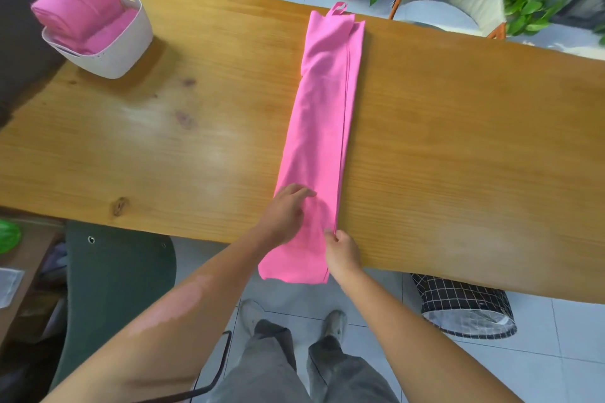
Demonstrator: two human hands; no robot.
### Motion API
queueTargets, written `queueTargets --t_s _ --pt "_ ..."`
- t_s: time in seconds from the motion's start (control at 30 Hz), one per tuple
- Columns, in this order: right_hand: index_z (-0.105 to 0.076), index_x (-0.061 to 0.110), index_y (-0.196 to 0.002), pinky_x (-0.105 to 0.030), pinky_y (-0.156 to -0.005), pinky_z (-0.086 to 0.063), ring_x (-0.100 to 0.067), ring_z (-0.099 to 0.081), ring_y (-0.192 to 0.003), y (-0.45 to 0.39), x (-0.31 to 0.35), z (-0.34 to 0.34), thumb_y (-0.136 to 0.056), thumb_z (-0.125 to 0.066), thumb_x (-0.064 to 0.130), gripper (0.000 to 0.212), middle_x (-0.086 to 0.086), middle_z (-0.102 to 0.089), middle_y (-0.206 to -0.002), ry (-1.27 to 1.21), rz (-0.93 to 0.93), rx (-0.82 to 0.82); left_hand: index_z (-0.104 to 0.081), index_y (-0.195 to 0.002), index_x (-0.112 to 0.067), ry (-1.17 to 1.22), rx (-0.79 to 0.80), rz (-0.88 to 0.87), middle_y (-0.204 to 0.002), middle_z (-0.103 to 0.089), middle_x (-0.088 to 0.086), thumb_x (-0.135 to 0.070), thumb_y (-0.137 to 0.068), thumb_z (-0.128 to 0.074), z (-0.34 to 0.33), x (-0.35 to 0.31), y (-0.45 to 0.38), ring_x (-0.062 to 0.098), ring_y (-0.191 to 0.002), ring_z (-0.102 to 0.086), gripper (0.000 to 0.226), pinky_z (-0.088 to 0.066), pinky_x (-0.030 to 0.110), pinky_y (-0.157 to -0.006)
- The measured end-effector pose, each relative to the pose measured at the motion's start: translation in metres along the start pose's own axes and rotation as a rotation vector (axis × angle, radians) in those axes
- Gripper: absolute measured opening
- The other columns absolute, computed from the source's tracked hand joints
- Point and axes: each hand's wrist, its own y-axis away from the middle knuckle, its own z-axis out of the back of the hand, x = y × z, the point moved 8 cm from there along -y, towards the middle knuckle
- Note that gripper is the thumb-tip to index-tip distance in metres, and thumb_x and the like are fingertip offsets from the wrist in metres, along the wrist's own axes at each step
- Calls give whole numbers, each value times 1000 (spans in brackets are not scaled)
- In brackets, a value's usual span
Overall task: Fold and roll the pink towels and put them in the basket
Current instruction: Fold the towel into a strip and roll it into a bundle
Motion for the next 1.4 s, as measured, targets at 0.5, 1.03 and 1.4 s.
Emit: queueTargets --t_s 0.5,1.03,1.4 --pt "-55 16 -72 -29 -51 -27 -11 -41 -55 -2 -13 5 -91 -65 46 37 9 -46 -59 -37 93 198 -53 -145 -12 -95 1 -47 -155 -45 6 9 -87 -46 -15 5 -21 26 -147 -34 62 -23 36 -122" --pt "-56 17 -77 -35 -59 -36 -37 -64 -79 -68 78 57 -100 -42 52 45 -12 -66 -77 544 94 -266 -63 -119 -10 32 -109 -43 -126 -53 8 -9 -100 -50 82 44 -157 28 -95 -64 23 -54 40 -82" --pt "-49 9 -131 -41 -87 -49 -29 -49 -118 -124 170 11 -87 -56 69 74 -11 -46 -130 524 207 -193 -68 -99 -9 415 -141 365 -105 -74 16 -38 -101 -54 116 97 -306 29 -95 -70 32 -58 45 -87"
